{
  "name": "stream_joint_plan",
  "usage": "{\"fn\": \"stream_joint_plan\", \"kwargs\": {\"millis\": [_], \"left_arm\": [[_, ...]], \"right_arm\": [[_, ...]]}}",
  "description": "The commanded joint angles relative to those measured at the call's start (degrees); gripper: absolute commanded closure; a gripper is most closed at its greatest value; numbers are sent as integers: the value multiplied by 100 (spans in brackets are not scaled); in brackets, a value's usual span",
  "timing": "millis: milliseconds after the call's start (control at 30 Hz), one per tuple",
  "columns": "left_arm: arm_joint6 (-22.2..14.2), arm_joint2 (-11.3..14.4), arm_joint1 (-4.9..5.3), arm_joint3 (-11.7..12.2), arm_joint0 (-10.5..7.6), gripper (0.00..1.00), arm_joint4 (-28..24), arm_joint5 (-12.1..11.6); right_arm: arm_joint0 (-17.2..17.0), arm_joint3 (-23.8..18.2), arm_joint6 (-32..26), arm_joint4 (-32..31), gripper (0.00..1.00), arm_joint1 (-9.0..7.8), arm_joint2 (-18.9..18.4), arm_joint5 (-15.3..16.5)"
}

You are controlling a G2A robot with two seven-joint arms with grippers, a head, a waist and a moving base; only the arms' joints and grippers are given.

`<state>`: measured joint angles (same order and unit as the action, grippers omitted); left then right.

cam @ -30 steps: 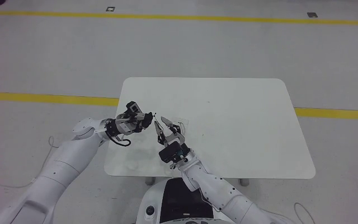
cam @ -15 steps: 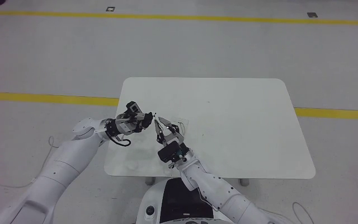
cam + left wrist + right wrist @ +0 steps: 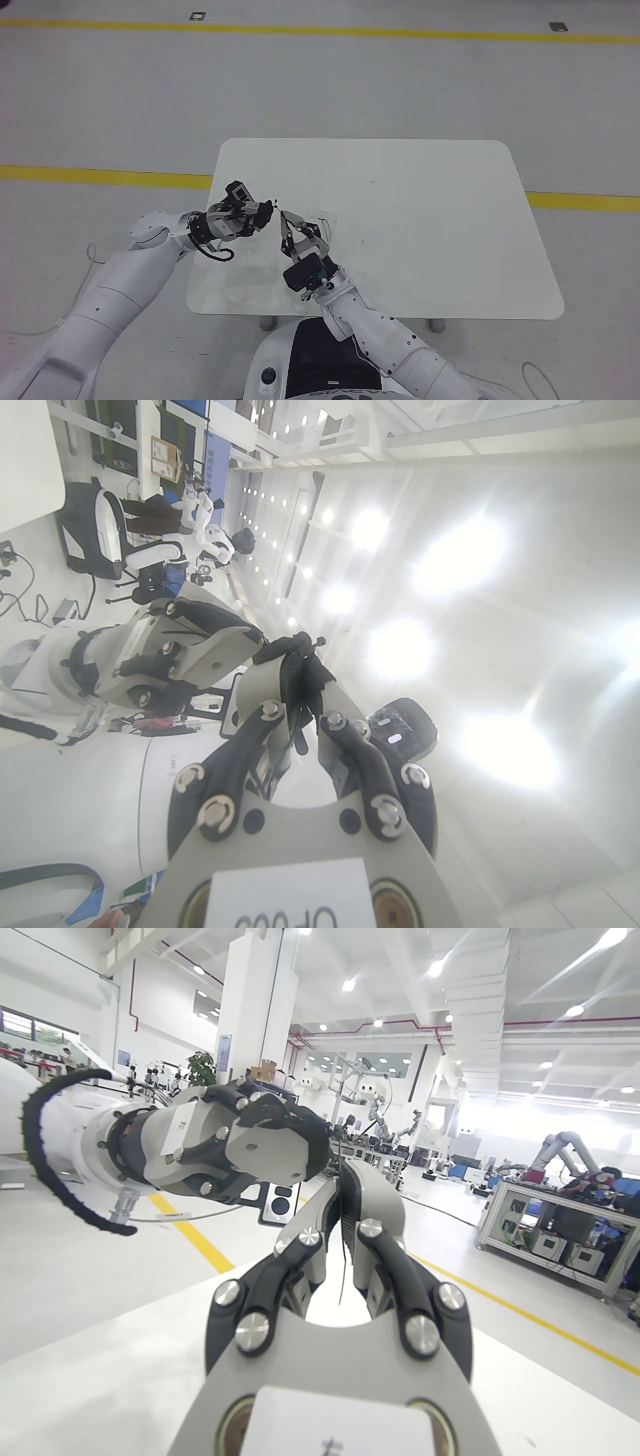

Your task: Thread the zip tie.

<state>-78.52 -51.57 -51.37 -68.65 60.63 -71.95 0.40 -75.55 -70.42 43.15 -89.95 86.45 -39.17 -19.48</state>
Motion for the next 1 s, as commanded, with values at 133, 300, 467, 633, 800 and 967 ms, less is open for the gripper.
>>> {"fn": "stream_joint_plan", "kwargs": {"millis": [133, 300, 467, 633, 800, 967], "left_arm": [[0, 0, 0, 0, 0, 100, 0, 0], [0, 0, 0, 0, 0, 100, 0, 0], [0, 0, 0, 0, 0, 100, 0, 0], [0, 0, 0, 0, 0, 100, 0, 0], [0, 0, 0, 0, 0, 100, 0, 0], [0, 0, 0, 0, 0, 100, 0, 0]], "right_arm": [[20, 24, -12, 0, 96, -13, 26, 0], [23, 9, -29, 0, 78, -17, 31, 0], [28, 9, -15, 0, 82, -19, 40, 0], [13, -7, 73, 0, 91, -26, 30, 0], [5, -11, 152, 0, 93, -36, 46, 0], [18, -5, 176, 0, 100, -45, 67, 0]]}}
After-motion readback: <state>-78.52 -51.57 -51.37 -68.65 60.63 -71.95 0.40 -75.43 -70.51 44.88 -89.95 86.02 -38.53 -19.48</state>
